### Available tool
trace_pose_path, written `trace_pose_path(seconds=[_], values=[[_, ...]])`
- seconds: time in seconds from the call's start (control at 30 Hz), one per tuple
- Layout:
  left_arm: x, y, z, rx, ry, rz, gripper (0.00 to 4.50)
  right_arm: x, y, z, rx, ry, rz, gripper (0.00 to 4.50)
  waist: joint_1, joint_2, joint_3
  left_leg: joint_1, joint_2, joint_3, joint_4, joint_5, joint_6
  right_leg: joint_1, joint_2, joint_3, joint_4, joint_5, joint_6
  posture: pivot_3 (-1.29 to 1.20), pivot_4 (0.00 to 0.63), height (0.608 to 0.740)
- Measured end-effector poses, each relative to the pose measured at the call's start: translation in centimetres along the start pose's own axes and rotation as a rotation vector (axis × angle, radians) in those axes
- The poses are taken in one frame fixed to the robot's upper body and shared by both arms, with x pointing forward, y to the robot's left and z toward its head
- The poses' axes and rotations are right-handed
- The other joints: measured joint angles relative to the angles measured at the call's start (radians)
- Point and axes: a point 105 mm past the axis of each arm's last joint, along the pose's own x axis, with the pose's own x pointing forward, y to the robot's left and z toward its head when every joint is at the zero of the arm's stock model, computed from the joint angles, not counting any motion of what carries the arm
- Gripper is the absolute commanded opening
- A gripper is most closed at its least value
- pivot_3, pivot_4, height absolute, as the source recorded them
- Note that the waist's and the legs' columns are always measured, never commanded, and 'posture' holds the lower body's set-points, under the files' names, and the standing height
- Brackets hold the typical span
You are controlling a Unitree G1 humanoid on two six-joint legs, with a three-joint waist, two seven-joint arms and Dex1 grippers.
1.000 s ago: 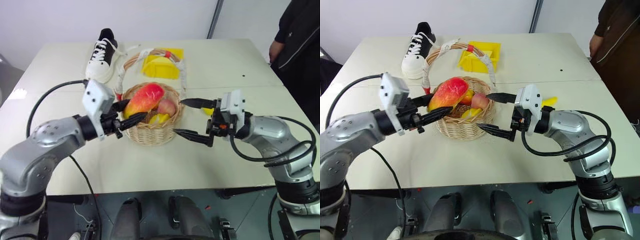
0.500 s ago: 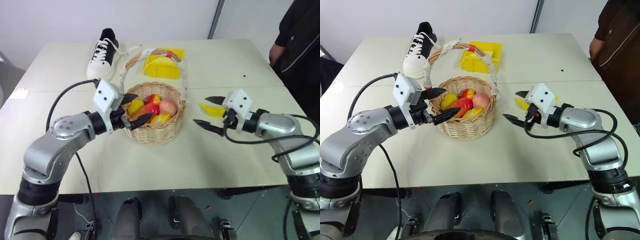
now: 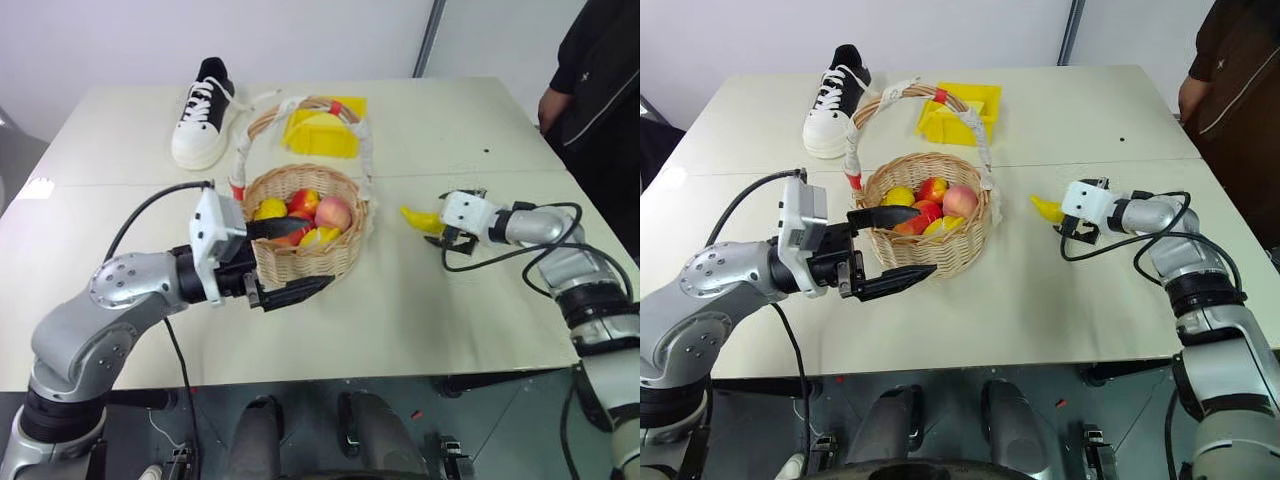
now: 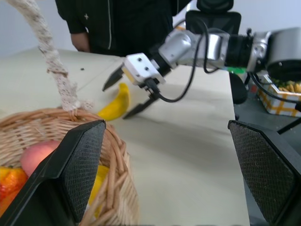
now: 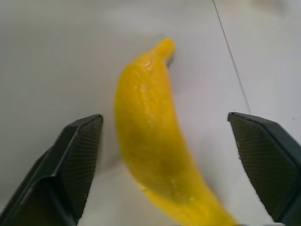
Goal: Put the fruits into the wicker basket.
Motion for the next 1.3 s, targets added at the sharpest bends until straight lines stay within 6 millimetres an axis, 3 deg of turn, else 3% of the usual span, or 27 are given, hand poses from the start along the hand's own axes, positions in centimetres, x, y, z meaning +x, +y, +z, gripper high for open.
trace_pose_path(seconds=[0.1, 0.17, 0.33, 0.5, 0.63, 0.8, 0.9, 1.03, 1.2, 1.3], values=[[0.0, 0.1, -0.1, -0.001, 0.004, 0.008, 4.50, 0.3, 0.4, -0.4, -0.026, 0.009, 0.016, 1.56, 0.002, 0.000, 0.000, 0.000, 0.000, 0.000, 0.000, 0.000, 0.000, 0.000, 0.000, 0.000, 0.000, 0.000, 0.000, 0.00, 0.150, 0.740], [-0.1, 0.1, -0.2, -0.006, 0.007, 0.012, 4.50, 0.2, 0.3, -0.5, -0.043, 0.010, 0.013, 1.03, 0.002, 0.000, 0.000, 0.000, 0.000, 0.000, 0.000, 0.000, 0.000, 0.000, 0.000, 0.000, 0.000, 0.000, 0.000, 0.00, 0.150, 0.740], [-0.9, 0.2, -1.2, -0.033, 0.040, 0.045, 4.50, -0.6, 0.1, -0.6, -0.094, 0.013, 0.001, 1.03, 0.003, 0.000, 0.000, 0.000, 0.000, 0.000, 0.000, 0.000, 0.000, 0.000, 0.000, 0.000, 0.000, 0.000, 0.000, 0.00, 0.150, 0.740], [-3.0, 1.6, -1.9, -0.033, 0.060, 0.156, 4.50, -4.0, 1.0, 0.2, -0.101, -0.057, 0.024, 1.03, 0.007, 0.001, 0.001, 0.000, 0.000, 0.000, -0.001, 0.000, 0.000, 0.000, 0.000, 0.000, 0.000, 0.000, 0.001, 0.00, 0.150, 0.740], [-5.6, 3.1, -3.0, -0.024, 0.078, 0.261, 4.50, -7.7, 2.6, 5.1, 0.012, -0.273, 0.114, 1.03, 0.000, 0.003, 0.001, 0.003, 0.001, 0.000, -0.001, 0.000, 0.000, 0.001, 0.000, 0.000, 0.002, 0.000, 0.001, 0.00, 0.150, 0.740], [-7.7, 3.6, -3.8, -0.017, 0.080, 0.308, 4.50, -10.8, 3.7, 15.9, 0.046, -0.637, 0.209, 1.03, -0.004, 0.003, 0.001, 0.011, 0.002, -0.001, -0.002, 0.000, 0.000, 0.005, 0.002, 0.001, 0.002, -0.003, -0.002, 0.00, 0.150, 0.740], [-8.3, 3.8, -4.0, -0.021, 0.079, 0.321, 4.50, -9.7, 4.6, 20.8, -0.009, -0.730, 0.235, 1.03, -0.004, 0.003, 0.001, 0.011, 0.001, 0.000, -0.002, 0.000, -0.001, 0.005, 0.001, 0.001, 0.001, -0.002, -0.004, 0.00, 0.150, 0.740], [-8.7, 3.8, -3.8, -0.013, 0.076, 0.334, 4.50, -6.7, 5.1, 24.2, -0.088, -0.717, 0.217, 1.03, 0.001, 0.003, 0.001, 0.006, 0.001, 0.001, -0.002, 0.000, -0.001, 0.002, 0.000, 0.001, 0.000, 0.000, -0.007, 0.00, 0.150, 0.740], [-8.5, 3.7, -3.9, -0.015, 0.067, 0.345, 4.50, -2.5, 5.4, 25.7, -0.139, -0.659, 0.185, 1.03, 0.008, 0.002, 0.001, -0.005, 0.001, 0.000, -0.001, 0.000, 0.000, -0.006, 0.000, 0.000, 0.000, 0.001, -0.005, 0.00, 0.150, 0.740], [-8.3, 3.6, -3.6, -0.007, 0.058, 0.350, 4.50, -1.4, 5.4, 25.5, -0.170, -0.629, 0.166, 1.03, 0.008, 0.002, 0.001, -0.005, 0.001, 0.000, -0.001, 0.000, 0.000, -0.007, 0.000, 0.000, 0.000, 0.002, -0.004, 0.00, 0.150, 0.740]])
